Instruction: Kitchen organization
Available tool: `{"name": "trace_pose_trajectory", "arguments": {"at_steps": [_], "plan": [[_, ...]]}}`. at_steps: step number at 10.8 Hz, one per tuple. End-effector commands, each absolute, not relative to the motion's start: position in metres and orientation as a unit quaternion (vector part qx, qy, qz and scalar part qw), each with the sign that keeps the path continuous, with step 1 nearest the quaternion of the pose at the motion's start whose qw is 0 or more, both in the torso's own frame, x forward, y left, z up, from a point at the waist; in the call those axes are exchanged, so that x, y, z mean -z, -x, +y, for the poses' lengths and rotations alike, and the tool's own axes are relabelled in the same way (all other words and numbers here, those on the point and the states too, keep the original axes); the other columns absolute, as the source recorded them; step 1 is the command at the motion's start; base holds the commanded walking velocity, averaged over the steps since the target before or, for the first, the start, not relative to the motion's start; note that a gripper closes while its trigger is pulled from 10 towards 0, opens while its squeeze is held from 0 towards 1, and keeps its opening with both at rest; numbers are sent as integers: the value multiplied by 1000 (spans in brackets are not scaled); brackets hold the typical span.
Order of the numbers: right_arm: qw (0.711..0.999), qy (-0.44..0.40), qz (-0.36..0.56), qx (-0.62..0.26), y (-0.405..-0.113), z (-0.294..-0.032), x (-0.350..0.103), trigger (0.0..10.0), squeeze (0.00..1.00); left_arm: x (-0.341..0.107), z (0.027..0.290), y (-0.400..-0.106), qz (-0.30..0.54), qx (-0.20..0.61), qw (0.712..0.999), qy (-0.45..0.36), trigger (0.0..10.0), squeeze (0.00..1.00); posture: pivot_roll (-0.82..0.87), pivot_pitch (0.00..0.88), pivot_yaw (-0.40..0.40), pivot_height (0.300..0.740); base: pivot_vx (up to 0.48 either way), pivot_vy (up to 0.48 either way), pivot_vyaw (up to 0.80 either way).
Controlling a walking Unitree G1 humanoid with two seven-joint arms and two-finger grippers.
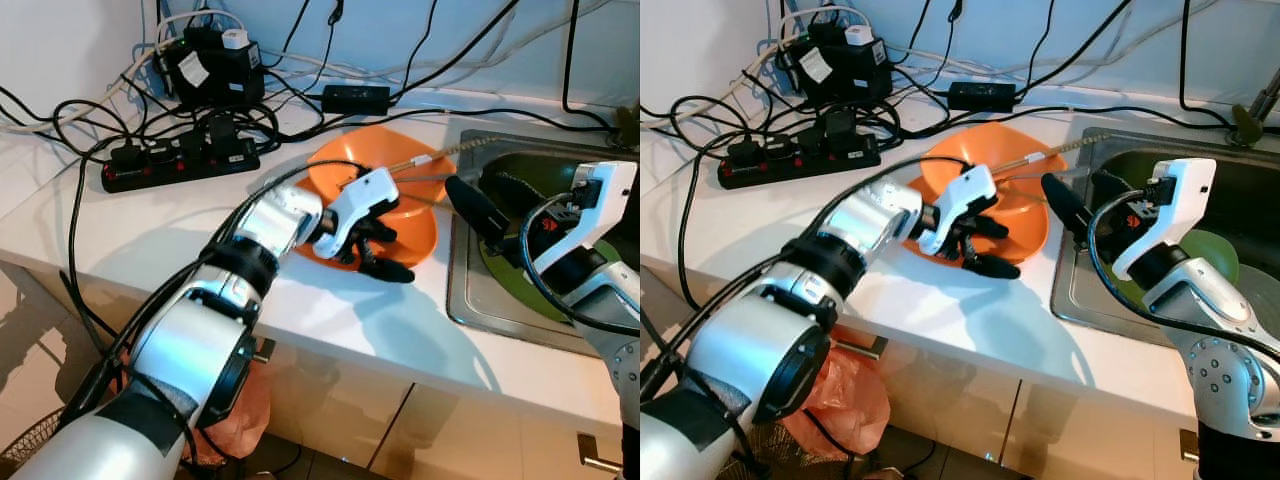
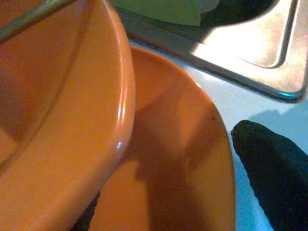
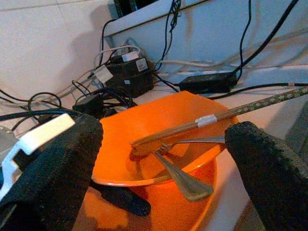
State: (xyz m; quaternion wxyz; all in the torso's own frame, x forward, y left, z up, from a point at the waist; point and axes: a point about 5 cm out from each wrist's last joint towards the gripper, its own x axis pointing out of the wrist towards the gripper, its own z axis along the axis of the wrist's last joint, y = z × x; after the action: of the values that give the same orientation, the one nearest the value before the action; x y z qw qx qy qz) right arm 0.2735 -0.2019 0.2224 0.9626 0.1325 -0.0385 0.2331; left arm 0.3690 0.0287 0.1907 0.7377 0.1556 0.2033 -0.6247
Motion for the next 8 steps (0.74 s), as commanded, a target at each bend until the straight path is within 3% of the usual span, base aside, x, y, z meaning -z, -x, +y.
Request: {"name": "trace_pose_trajectory", "arguments": {"at_steps": [1,3,8], "plan": [[962,-129,-64,-234,-274,-205,-233,10000,0,-198,32,-372,189,614,751,-153,10000,0,-77,17,38,740,0,0,0],[961,-135,-87,-227,-275,-209,-241,10000,0,-206,33,-375,162,597,775,-134,10000,0,-77,10,21,740,0,0,0],[957,-129,-95,-242,-284,-207,-249,10000,0,-223,43,-371,120,587,794,-103,10000,0,-63,0,-5,740,0,0,0]]}}
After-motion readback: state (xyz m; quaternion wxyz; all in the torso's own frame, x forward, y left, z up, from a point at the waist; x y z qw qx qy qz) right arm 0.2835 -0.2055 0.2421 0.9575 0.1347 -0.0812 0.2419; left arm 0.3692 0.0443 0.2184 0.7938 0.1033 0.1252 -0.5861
